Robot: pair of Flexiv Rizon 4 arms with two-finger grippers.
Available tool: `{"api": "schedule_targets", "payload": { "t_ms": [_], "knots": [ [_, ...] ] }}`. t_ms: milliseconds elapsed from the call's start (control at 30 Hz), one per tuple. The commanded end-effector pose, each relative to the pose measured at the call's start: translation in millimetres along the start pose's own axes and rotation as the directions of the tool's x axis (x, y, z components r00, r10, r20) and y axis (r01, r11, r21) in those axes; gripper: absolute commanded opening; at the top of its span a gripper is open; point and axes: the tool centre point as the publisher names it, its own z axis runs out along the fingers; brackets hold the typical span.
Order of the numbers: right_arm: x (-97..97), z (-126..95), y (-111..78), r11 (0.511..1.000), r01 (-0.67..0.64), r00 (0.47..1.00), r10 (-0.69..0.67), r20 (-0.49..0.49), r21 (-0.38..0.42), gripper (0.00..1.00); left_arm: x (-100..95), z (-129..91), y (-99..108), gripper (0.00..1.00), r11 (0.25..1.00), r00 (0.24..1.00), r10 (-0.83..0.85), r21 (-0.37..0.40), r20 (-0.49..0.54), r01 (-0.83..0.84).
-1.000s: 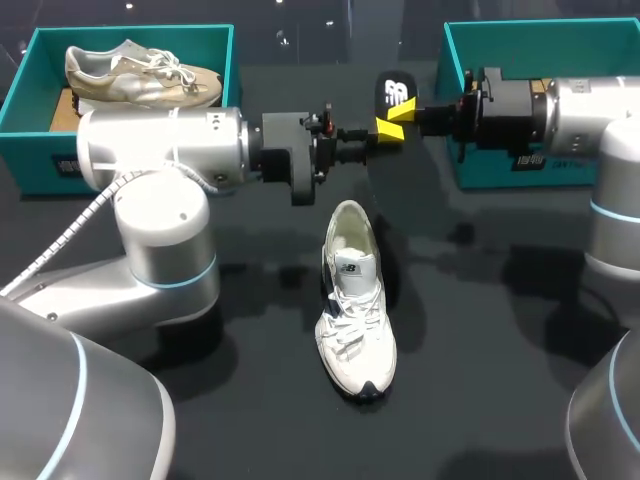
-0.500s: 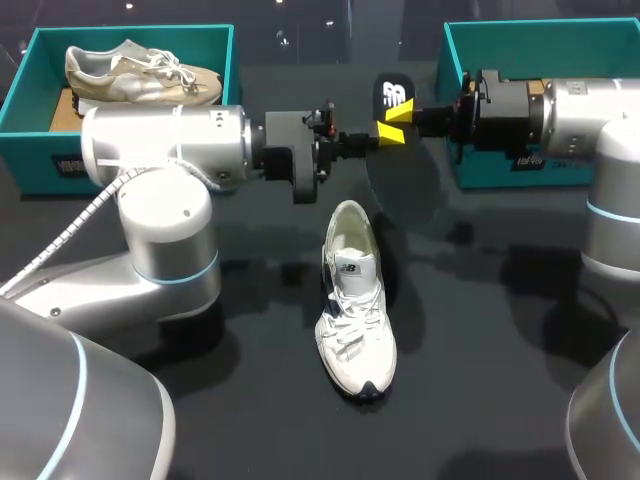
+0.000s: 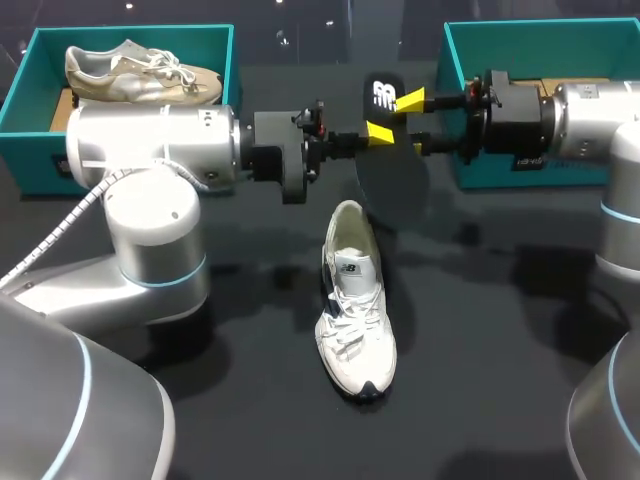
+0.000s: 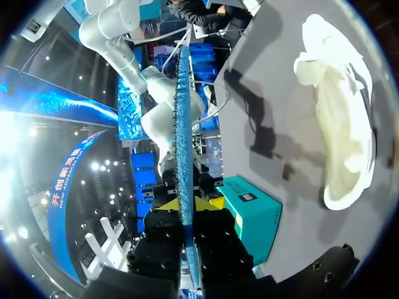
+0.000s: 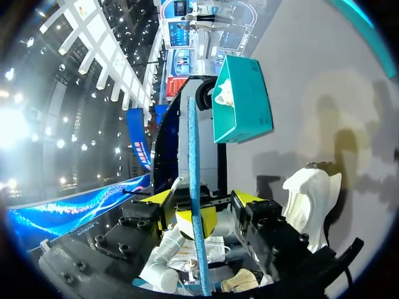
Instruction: Take the shoe out of the shoebox, open the shoe tongue, remove and reinsert the insole, then place the shoe into the shoebox
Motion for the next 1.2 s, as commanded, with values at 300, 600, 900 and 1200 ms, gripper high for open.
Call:
{"api": "schedule_targets", "payload": {
  "t_ms": [300, 600, 900, 1200],
  "knots": [
    [-4.1, -40, -19.1, 0.999, 0.017, 1.000, -0.016, -0.007, 0.046, 1.00, 2.0, -48, -19, 0.00, 0.996, 0.997, -0.082, -0.045, -0.012, 0.082],
    [-11.7, -48, -24.2, 0.999, -0.012, 1.000, 0.012, 0.005, 0.035, 1.00, -4.8, -64, -22, 0.00, 0.918, 0.918, -0.390, -0.044, 0.078, 0.394],
    [-11.7, -48, -24.2, 0.999, -0.012, 1.000, 0.012, 0.005, 0.035, 1.00, -8.6, -66, -19, 0.00, 0.811, 0.804, -0.583, 0.022, 0.119, 0.585],
    [-11.7, -48, -24.2, 0.999, -0.012, 1.000, 0.012, 0.005, 0.035, 1.00, -8.6, -66, -19, 0.00, 0.811, 0.804, -0.583, 0.022, 0.119, 0.585]
  ]
}}
